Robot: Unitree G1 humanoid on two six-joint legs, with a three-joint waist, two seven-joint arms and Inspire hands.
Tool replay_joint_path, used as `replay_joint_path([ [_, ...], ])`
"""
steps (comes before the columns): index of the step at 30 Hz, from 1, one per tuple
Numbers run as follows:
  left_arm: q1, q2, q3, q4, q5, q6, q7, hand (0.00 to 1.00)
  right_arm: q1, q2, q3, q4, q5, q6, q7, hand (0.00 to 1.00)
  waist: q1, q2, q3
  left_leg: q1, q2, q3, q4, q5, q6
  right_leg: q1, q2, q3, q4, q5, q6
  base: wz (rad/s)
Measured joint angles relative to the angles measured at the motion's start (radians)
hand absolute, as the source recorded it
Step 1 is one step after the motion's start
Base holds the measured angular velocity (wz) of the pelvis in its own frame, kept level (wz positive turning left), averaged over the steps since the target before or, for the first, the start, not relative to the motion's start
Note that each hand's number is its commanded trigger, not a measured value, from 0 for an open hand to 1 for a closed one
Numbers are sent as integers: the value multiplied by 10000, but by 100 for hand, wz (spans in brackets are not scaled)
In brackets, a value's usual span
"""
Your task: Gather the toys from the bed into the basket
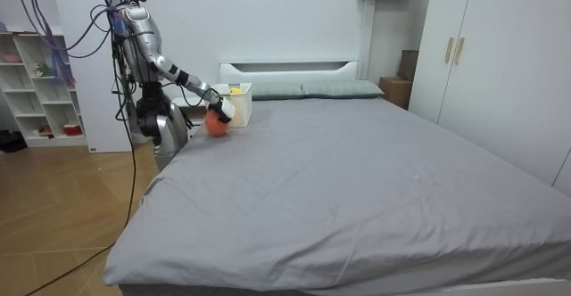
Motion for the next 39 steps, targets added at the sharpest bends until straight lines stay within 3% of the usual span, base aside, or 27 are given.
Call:
replay_joint_path([
  [5, 115, 100, 177, 267, -21, -25, 5, 0, 71, -297, -1296, -1339, 26, -232, -516, 99, -405, 2, -1, 248, 12, 110, -10, 5, -1, 137, -3, 20, -14, 0, 0, -2],
  [9, 109, 18, 520, 333, 2, -62, 10, 0, 120, -550, -1964, -2142, 7, -287, -793, 96, -753, 7, -10, 342, 16, 135, -25, 3, -1, 189, 0, 113, -15, 0, 0, -6],
  [14, 128, 41, 608, 379, -3, -240, 69, 0, 131, -1117, -2791, -3367, 0, -370, -1405, 95, -969, 83, -103, 502, 60, 335, -96, -6, -6, 212, 29, 377, 40, 2, -3, -13],
  [18, 198, 51, 647, 510, -221, -343, 148, 0, 129, -1394, -2919, -3903, 26, -457, -1555, 96, -1094, 79, -123, 754, 77, 466, -205, -8, -8, 345, 32, 435, 49, 2, -3, -11],
  [27, 288, 43, 659, 743, -198, -359, 274, 0, -110, -1426, -3351, -4505, 31, -479, -1737, 95, -1114, 168, -107, 780, 88, 586, -142, -75, 24, 346, 17, 558, 133, 2, -2, -4],
  [32, 438, 19, 652, 740, -192, -283, 277, 0, -182, -1425, -3453, -5018, 85, -463, -1730, 95, -1086, 315, -173, 789, 89, 566, -164, -72, 23, 305, 21, 531, 133, 2, -2, 0],
  [39, 397, 21, 537, 717, -200, -254, 269, 0, -669, -1377, -2955, -5438, -193, -451, -1702, 95, -1008, 276, -125, 750, 86, 569, -160, -74, 21, 318, 23, 526, 131, 2, -2, 0],
])
